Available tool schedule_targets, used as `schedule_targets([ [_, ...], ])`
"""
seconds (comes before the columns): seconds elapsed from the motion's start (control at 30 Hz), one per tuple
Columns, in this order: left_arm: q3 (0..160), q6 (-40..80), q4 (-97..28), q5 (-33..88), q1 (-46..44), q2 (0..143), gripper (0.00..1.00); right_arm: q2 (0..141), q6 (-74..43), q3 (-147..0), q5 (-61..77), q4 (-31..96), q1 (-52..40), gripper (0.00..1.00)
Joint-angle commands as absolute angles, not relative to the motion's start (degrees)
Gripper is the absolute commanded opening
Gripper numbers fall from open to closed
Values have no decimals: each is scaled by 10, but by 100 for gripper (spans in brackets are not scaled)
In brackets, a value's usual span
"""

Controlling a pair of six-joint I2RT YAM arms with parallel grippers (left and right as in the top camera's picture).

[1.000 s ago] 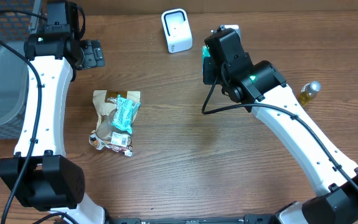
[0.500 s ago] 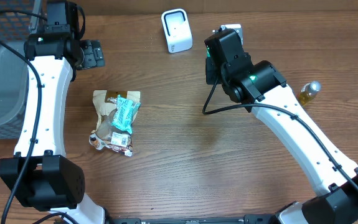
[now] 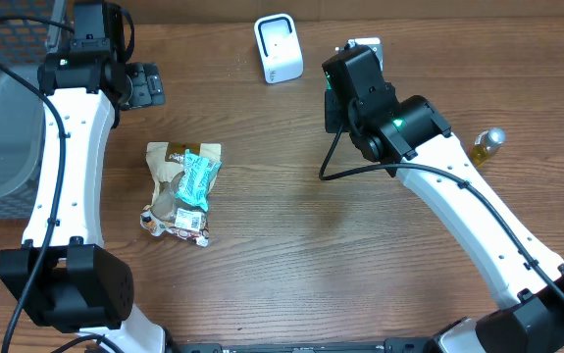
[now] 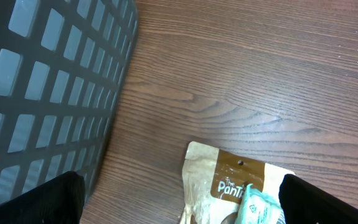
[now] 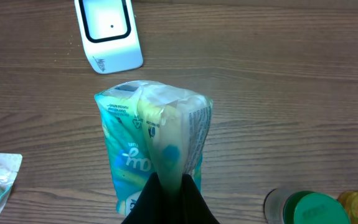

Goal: Scan the item barcode
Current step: 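Carry the pack up toward the white scanner with the right gripper, then present the pack's face to the white scanner window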

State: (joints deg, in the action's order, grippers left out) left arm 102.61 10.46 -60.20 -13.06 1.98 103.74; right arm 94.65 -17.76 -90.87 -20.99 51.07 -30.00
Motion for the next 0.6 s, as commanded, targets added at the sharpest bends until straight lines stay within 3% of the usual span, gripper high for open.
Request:
schedule_targets([
  [0.0,1037,96,-601,-135,18,1029,99,947,-174,-918,-219,502,-299,4],
  [0.33,1037,97,-601,-135,18,1029,99,1030,-106,-918,-223,413,-301,4],
  [0.57,1037,96,-601,-135,18,1029,100,1087,15,-918,-345,284,-316,4],
])
